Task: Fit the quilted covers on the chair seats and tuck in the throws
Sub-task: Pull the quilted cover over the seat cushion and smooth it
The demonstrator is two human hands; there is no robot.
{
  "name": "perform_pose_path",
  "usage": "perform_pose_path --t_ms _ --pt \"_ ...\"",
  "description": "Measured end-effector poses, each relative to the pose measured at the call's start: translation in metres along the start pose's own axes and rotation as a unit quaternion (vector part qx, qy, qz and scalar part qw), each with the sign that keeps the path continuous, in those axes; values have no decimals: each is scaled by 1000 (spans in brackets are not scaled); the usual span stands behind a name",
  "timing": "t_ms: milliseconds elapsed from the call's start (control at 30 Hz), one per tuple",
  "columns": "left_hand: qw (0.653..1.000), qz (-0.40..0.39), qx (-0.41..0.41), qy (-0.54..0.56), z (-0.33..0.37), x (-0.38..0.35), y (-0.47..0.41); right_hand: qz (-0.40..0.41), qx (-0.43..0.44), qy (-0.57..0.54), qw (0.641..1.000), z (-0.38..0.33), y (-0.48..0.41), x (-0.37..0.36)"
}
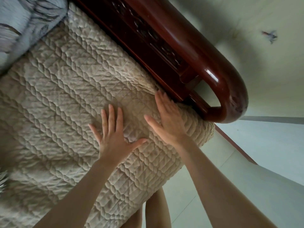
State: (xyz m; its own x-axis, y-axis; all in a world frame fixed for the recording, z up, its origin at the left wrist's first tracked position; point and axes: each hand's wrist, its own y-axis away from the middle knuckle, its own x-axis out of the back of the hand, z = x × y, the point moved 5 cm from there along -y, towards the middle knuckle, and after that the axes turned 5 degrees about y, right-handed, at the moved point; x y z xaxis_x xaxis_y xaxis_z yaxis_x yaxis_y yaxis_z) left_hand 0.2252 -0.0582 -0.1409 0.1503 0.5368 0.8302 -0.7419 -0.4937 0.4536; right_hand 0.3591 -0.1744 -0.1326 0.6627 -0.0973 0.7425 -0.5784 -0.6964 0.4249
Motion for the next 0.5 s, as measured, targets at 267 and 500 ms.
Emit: perform_pose_path --t_ms 267,500 --pt "999 -45 7 -13 -8 -6 -13 23 90 40 995 -24 -40 1" --pt "999 -45 3 10 -8 -9 -13 -65 52 -14 996 -21 -60 -7"
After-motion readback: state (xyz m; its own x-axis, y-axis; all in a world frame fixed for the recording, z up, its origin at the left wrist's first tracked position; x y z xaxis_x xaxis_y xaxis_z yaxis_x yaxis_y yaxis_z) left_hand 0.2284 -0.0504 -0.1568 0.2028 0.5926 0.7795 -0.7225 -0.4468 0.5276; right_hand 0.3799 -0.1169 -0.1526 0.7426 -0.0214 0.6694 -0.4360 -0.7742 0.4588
